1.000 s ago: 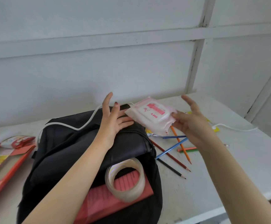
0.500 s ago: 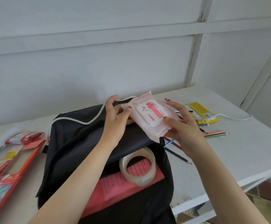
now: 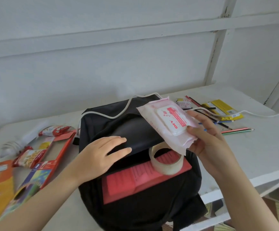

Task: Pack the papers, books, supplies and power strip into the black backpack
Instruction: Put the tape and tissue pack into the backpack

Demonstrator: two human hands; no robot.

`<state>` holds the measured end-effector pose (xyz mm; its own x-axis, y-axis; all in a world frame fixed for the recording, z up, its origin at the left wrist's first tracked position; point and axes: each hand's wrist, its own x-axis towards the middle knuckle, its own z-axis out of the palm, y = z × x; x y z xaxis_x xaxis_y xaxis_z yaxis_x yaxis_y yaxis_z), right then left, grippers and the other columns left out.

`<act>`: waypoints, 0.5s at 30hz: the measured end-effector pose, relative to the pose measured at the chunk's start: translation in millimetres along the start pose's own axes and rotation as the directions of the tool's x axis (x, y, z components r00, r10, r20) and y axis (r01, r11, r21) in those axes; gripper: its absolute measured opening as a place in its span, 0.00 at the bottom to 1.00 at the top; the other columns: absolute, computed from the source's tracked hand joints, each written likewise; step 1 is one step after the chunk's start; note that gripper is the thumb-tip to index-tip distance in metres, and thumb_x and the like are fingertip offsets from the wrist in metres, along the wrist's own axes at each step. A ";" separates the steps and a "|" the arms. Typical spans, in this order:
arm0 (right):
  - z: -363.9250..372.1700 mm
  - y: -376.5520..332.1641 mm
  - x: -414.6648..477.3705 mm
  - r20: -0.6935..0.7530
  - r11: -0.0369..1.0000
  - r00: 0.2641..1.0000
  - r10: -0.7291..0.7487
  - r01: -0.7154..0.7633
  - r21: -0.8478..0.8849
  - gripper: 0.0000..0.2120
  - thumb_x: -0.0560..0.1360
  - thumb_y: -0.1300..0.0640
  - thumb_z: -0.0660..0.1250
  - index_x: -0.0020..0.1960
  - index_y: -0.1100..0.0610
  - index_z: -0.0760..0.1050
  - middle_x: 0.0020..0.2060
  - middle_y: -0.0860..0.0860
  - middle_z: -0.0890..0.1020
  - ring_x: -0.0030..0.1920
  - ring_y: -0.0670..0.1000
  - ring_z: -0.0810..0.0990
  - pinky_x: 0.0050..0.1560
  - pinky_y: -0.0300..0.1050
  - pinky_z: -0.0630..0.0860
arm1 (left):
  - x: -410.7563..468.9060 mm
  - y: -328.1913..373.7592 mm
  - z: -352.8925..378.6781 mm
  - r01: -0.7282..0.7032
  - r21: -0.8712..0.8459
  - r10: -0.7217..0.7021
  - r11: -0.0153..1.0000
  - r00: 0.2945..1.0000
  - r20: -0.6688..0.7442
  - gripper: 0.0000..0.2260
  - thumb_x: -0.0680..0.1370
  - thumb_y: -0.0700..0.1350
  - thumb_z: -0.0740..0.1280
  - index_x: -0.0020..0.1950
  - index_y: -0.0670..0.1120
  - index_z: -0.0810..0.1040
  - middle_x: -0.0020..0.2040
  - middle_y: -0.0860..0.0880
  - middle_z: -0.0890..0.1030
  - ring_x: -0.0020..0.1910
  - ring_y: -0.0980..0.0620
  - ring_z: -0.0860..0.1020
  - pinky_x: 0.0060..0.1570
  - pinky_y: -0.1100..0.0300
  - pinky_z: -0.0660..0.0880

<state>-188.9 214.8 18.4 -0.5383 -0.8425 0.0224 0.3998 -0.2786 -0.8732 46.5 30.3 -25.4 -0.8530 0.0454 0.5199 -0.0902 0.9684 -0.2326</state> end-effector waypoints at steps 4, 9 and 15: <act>10.9 13.3 -16.9 -0.031 1.000 0.999 0.013 -0.013 0.024 0.17 0.74 0.69 0.61 0.55 0.52 0.79 0.55 0.51 0.82 0.51 0.54 0.83 0.37 0.46 0.82 | -16.8 -7.8 -5.6 -0.014 0.057 0.007 0.998 0.994 0.113 0.19 0.77 0.52 0.65 0.67 0.48 0.74 0.64 0.44 0.76 0.61 0.47 0.76 0.56 0.53 0.77; 22.0 20.6 -40.1 -0.053 1.000 0.999 0.010 -0.011 -0.014 0.18 0.73 0.68 0.62 0.56 0.52 0.78 0.54 0.51 0.83 0.46 0.51 0.84 0.33 0.43 0.81 | -19.9 -10.1 -14.0 0.096 0.035 -0.101 0.995 0.977 0.190 0.23 0.75 0.56 0.62 0.70 0.57 0.65 0.58 0.44 0.80 0.47 0.49 0.82 0.37 0.58 0.81; 26.2 29.8 -71.8 0.012 0.992 0.997 0.082 -0.081 -0.098 0.12 0.69 0.64 0.64 0.46 0.53 0.83 0.53 0.55 0.82 0.44 0.51 0.83 0.30 0.41 0.78 | 0.4 -28.0 -43.1 0.337 -0.217 -0.298 0.916 0.935 0.190 0.29 0.75 0.50 0.68 0.71 0.66 0.59 0.58 0.53 0.80 0.51 0.55 0.79 0.49 0.63 0.73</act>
<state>-118.9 254.8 3.5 -0.4944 -0.8681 -0.0436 0.3672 -0.1631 -0.9157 70.8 13.8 16.8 -0.8686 -0.2932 0.3995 -0.2581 0.9559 0.1403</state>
